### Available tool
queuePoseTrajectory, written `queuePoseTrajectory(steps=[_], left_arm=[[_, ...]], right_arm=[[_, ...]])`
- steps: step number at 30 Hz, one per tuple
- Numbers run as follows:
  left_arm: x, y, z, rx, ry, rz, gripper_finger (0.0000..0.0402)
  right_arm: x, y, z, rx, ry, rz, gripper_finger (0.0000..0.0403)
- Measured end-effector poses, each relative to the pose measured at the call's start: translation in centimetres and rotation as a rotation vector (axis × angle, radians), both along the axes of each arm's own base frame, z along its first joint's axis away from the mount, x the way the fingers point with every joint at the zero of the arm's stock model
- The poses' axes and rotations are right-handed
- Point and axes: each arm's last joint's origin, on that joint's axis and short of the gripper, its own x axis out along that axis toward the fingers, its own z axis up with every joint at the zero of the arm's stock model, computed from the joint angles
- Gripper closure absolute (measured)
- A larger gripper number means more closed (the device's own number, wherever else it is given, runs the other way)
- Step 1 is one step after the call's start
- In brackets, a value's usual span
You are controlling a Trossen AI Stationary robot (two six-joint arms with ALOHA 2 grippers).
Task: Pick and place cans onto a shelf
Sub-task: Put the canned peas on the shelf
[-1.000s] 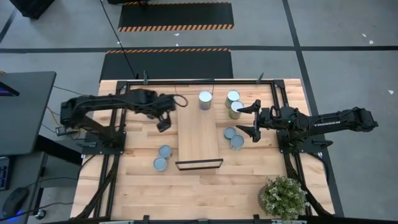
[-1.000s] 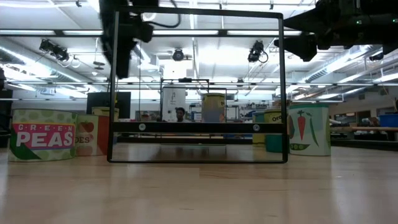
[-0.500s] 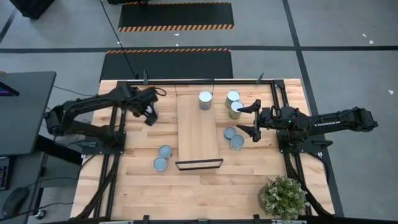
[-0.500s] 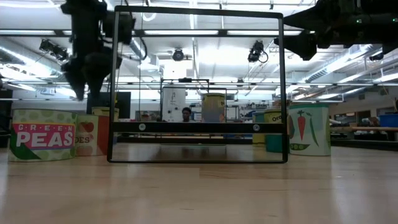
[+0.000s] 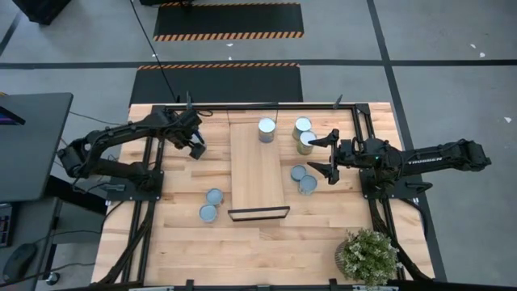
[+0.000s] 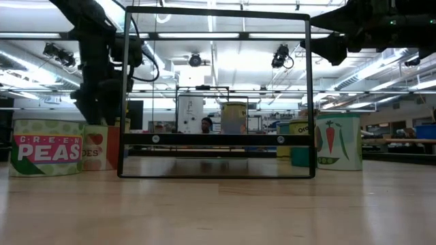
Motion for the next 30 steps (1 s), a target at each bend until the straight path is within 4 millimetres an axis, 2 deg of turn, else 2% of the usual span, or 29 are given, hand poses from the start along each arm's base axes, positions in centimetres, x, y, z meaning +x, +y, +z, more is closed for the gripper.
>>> queuePoseTrajectory(steps=[12, 18, 22, 30], left_arm=[[0.8, 1.0, -2.3, 0.079, -0.05, -0.038, 0.0002], [1.6, 1.4, -3.7, 0.041, -0.035, -0.032, 0.0005], [1.7, 1.6, -4.4, 0.018, -0.008, -0.03, 0.0027], [1.8, 1.7, -4.5, 0.021, -0.005, -0.05, 0.0087]], right_arm=[[0.0, 0.0, 0.1, -0.003, -0.011, 0.001, 0.0031], [0.0, 0.0, 0.1, -0.003, -0.01, 0.002, 0.0031], [0.0, 0.0, 0.1, -0.003, -0.01, 0.002, 0.0031], [0.0, 0.0, 0.1, -0.003, -0.01, 0.002, 0.0031]])
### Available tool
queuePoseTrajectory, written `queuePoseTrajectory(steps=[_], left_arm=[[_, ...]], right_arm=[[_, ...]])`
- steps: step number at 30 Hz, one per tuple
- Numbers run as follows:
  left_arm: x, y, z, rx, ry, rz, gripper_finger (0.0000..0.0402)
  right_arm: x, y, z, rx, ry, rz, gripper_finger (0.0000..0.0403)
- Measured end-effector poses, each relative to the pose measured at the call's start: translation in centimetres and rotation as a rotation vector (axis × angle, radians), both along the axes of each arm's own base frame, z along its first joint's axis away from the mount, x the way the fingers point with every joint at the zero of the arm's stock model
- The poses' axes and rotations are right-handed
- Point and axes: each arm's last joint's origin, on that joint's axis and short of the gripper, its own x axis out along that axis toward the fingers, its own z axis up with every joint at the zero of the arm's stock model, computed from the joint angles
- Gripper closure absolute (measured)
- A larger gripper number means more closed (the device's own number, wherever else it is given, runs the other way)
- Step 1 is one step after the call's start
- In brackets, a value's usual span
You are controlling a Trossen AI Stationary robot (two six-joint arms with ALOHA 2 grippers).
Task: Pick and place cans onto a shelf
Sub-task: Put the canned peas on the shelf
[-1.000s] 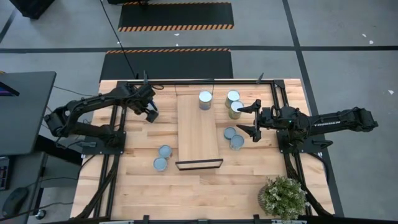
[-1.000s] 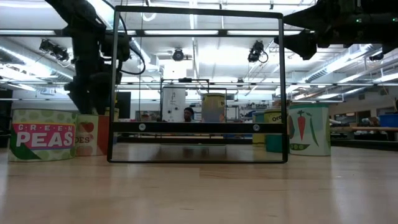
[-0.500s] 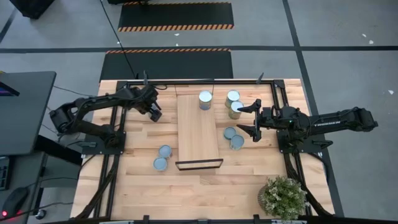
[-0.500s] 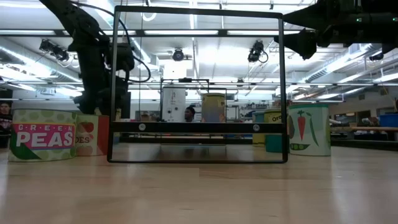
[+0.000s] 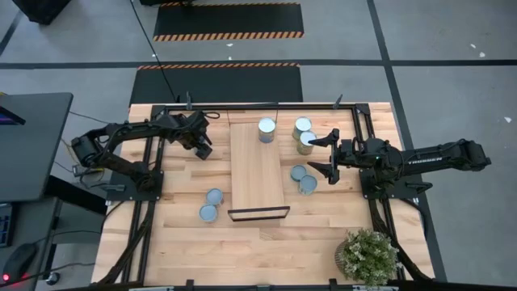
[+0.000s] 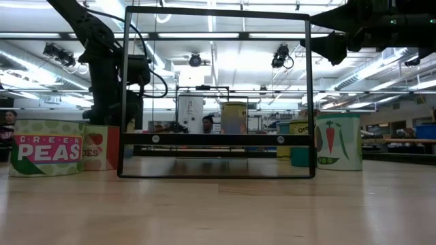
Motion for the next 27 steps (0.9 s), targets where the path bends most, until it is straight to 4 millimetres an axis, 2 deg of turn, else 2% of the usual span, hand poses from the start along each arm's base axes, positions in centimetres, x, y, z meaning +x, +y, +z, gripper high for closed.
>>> queuePoseTrajectory(steps=[7, 14, 21, 27], left_arm=[[0.1, -0.2, 0.0, 0.001, 0.0, -0.014, 0.0102], [1.1, -1.0, 0.6, -0.023, -0.017, -0.155, 0.01], [3.9, -1.1, 5.0, 0.029, -0.089, -0.242, 0.01], [6.5, -2.2, 8.0, 0.063, -0.189, -0.253, 0.01]], right_arm=[[0.0, 0.0, 0.0, 0.0, 0.001, 0.0, 0.0031], [0.0, 0.0, 0.0, 0.0, 0.002, 0.0, 0.0031], [0.0, 0.0, 0.0, 0.0, 0.001, -0.001, 0.0031], [0.0, 0.0, 0.0, 0.0, 0.0, -0.001, 0.0031]])
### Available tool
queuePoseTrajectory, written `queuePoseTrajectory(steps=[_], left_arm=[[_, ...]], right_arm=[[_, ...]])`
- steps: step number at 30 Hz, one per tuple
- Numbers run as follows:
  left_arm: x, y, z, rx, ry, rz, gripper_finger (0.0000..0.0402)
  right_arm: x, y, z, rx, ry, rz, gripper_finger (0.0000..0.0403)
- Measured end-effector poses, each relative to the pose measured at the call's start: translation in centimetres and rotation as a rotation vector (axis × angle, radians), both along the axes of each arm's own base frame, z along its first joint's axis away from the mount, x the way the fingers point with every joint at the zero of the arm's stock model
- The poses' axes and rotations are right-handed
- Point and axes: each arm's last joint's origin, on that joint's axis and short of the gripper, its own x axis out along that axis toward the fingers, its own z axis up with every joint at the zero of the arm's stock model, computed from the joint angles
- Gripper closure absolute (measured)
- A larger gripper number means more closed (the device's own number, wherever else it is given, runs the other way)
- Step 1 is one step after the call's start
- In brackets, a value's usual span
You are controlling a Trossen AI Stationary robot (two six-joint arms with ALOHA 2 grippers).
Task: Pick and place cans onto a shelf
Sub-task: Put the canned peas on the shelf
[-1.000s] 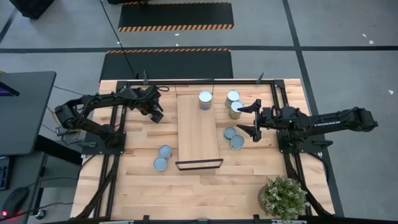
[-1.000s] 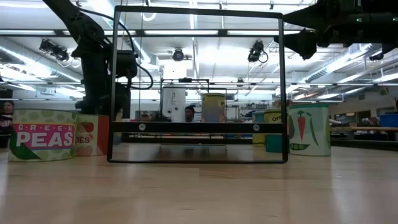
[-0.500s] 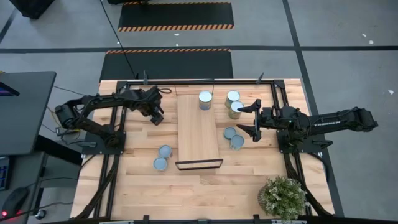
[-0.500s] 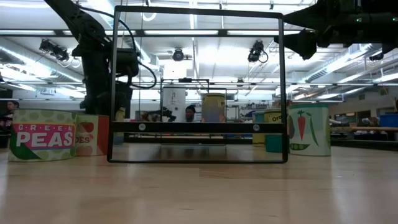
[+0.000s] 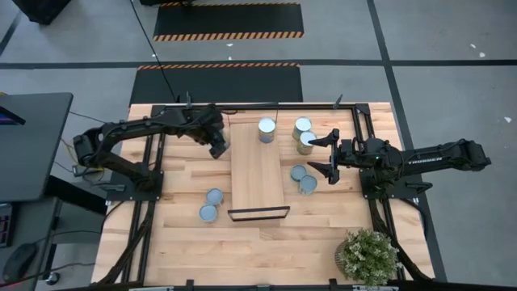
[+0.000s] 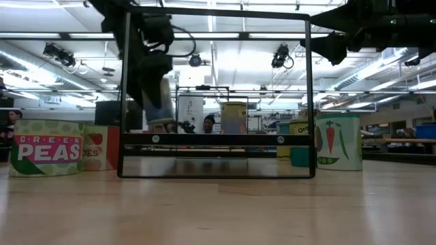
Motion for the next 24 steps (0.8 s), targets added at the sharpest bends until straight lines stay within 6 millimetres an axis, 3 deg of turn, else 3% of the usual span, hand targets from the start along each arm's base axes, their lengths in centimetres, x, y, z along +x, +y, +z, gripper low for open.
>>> queuePoseTrajectory(steps=[5, 13, 19, 24], left_arm=[[2.8, -0.5, 0.7, -0.006, -0.012, -0.024, 0.01], [7.7, 0.9, 0.8, -0.012, 0.083, -0.097, 0.0099], [9.2, 2.0, -1.1, -0.016, 0.158, -0.11, 0.0099], [9.2, 3.2, -2.3, -0.023, 0.196, -0.114, 0.0099]], right_arm=[[0.0, 0.0, 0.1, -0.001, -0.012, -0.001, 0.0031], [0.0, 0.0, 0.0, -0.001, -0.004, -0.001, 0.0031], [0.0, 0.0, 0.0, -0.001, 0.0, -0.001, 0.0031], [0.0, 0.0, 0.0, -0.006, -0.001, -0.001, 0.0031]])
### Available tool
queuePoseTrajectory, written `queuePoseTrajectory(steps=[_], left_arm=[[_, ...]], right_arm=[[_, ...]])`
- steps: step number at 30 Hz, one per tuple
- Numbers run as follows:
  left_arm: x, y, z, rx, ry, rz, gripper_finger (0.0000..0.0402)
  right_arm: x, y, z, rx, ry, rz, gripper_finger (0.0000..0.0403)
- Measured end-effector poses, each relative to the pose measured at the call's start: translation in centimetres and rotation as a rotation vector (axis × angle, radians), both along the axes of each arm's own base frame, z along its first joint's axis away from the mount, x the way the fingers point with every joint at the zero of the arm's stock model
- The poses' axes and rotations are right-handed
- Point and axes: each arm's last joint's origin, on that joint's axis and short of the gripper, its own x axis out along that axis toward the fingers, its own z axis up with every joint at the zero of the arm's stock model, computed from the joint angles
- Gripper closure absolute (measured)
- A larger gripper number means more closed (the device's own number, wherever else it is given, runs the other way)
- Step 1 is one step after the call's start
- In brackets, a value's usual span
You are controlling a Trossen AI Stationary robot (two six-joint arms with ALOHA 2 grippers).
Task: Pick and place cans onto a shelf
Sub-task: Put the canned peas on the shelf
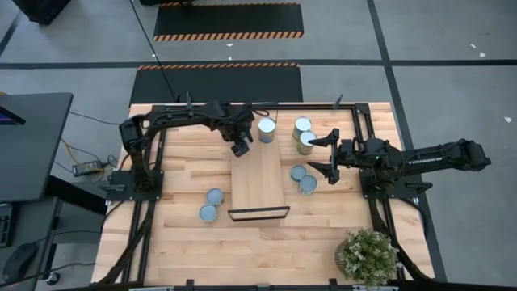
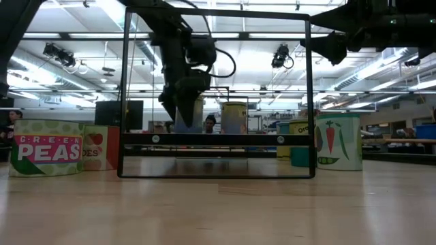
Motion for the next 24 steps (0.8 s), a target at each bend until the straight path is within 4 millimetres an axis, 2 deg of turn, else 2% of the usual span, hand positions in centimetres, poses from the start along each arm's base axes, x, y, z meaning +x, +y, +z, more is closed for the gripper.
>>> queuePoseTrajectory(steps=[8, 24], left_arm=[[0.0, 0.9, -0.1, 0.026, -0.014, -0.033, 0.0099], [0.8, -0.2, 0.0, 0.08, -0.021, -0.137, 0.0086]], right_arm=[[0.0, 0.0, 0.0, 0.003, -0.004, 0.0, 0.0031], [0.0, 0.0, 0.0, 0.003, -0.003, 0.001, 0.0031]])
